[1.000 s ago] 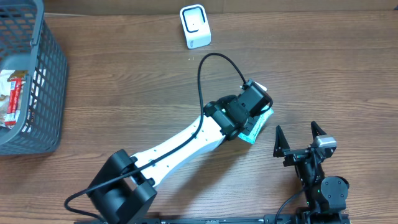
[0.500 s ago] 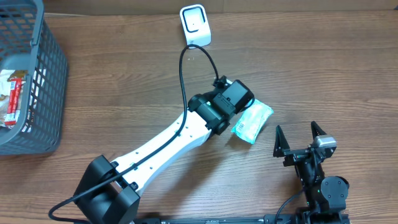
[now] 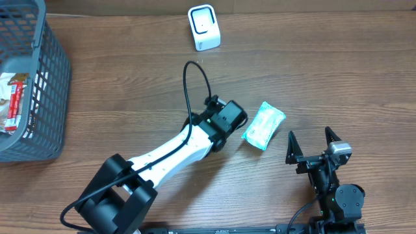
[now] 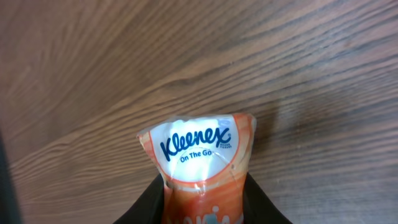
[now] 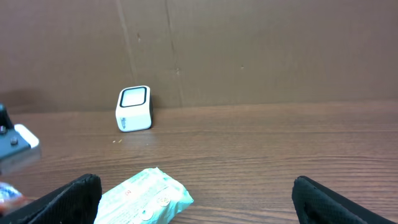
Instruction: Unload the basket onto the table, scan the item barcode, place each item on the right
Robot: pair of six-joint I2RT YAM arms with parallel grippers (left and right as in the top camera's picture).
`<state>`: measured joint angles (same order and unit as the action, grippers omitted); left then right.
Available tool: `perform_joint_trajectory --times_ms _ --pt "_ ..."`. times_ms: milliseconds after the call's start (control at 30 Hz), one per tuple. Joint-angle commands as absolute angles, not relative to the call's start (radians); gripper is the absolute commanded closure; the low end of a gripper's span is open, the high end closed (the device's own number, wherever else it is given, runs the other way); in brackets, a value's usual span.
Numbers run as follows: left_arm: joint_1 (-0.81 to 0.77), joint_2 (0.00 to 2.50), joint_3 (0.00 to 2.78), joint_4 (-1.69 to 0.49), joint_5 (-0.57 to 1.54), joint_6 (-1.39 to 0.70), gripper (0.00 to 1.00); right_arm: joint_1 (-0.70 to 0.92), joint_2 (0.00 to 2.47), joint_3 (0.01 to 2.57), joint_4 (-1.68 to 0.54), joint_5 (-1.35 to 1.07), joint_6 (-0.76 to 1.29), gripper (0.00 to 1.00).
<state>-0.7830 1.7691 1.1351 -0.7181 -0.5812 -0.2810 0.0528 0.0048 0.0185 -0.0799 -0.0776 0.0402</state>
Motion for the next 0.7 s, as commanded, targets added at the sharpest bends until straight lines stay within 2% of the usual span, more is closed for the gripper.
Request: perform_joint_trajectory --times_ms 0,100,167,233,267,333,600,667 --pt "-0.778 1.779 1.058 -0.648 -0.599 -0.321 0.78 0.052 0.003 0.008 -0.078 -0.069 0.034 0.0" --pt "-0.778 1.779 1.022 -0.599 -0.566 -0.331 0.78 0.052 0.003 0.008 -0.078 -0.069 0.034 0.0" --pt "-0.778 1.779 1.011 -0.58 -0.548 -0.331 0.74 0.052 0.003 0.008 -0.078 -0.069 0.034 0.0" --pt "-0.778 1.779 1.009 -0.571 -0.532 -0.33 0.62 0.052 0.003 0.008 -0.078 -0.069 0.034 0.0" --pt "-0.778 1.779 1.009 -0.57 -0.524 -0.329 0.5 0.052 0.003 0.008 -0.078 -0.069 0.034 0.0" --pt "-0.778 1.777 1.011 -0.573 -0.527 -0.315 0.4 0.052 0.003 0.008 -0.078 -0.069 0.034 0.0" --pt "-0.754 1.718 1.22 -0.761 -0.456 -0.313 0.24 0.052 0.003 0.008 -0.078 -0.069 0.034 0.0" --pt "-0.75 1.707 1.292 -0.818 -0.374 -0.313 0.08 0.052 0.003 0.008 -0.078 -0.069 0.034 0.0"
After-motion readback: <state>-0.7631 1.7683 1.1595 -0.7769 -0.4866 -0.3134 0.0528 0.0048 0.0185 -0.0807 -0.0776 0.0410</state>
